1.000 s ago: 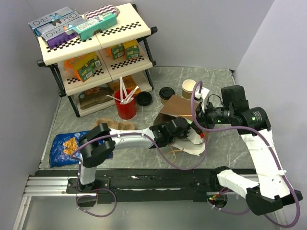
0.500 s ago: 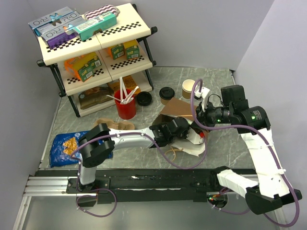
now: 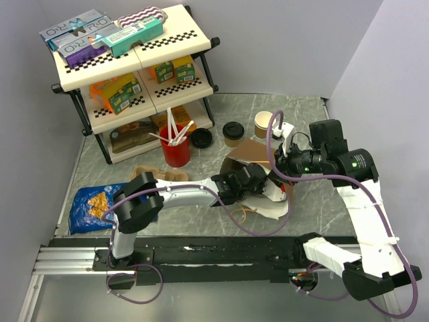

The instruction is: Pack the takeout coffee

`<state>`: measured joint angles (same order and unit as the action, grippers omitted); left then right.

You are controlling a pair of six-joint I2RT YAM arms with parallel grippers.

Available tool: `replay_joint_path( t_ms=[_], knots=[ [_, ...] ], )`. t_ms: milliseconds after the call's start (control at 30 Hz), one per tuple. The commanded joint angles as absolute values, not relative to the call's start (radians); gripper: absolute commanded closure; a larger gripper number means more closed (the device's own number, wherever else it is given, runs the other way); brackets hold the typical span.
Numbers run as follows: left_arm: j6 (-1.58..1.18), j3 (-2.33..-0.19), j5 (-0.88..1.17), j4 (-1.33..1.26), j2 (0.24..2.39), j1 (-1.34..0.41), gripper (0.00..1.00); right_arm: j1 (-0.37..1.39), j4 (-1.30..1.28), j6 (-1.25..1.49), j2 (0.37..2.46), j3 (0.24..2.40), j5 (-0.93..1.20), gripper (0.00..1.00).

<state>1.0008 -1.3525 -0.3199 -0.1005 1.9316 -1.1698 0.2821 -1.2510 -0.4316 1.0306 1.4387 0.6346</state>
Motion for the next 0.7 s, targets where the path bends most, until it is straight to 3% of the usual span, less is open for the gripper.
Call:
replay_joint_path(
  t_ms=[0, 67, 100, 467, 500, 567, 600, 667],
  knots=[
    [0.933, -1.356, -0.353, -0.028, 1.951, -1.120, 0.47, 0.295, -1.284, -0.387, 0.982, 1.470, 0.805, 1.00],
    [0.914, -1.353, -0.347, -0.029, 1.936, -1.117, 0.40, 0.296, -1.281, -0.387, 0.982, 1.467, 0.801, 1.00],
    [0.910, -1.350, -0.344, -0.026, 1.933, -1.115, 0.30, 0.295, -1.278, -0.384, 0.980, 1.463, 0.801, 1.00],
    [0.779, -1.348, -0.302, -0.008, 1.852, -1.112, 0.25, 0.296, -1.249, -0.396, 0.962, 1.408, 0.727, 1.00],
    [0.764, -1.351, -0.278, -0.003, 1.845, -1.111, 0.19, 0.295, -1.246, -0.396, 0.959, 1.391, 0.715, 1.00],
    [0.720, -1.358, -0.259, -0.003, 1.822, -1.109, 0.17, 0.296, -1.238, -0.402, 0.948, 1.376, 0.707, 1.00],
    [0.704, -1.358, -0.252, 0.011, 1.816, -1.109, 0.01, 0.295, -1.235, -0.399, 0.945, 1.362, 0.704, 1.00],
    [0.680, -1.347, -0.232, 0.014, 1.795, -1.108, 0.01, 0.295, -1.223, -0.402, 0.936, 1.345, 0.687, 1.00]
  ],
)
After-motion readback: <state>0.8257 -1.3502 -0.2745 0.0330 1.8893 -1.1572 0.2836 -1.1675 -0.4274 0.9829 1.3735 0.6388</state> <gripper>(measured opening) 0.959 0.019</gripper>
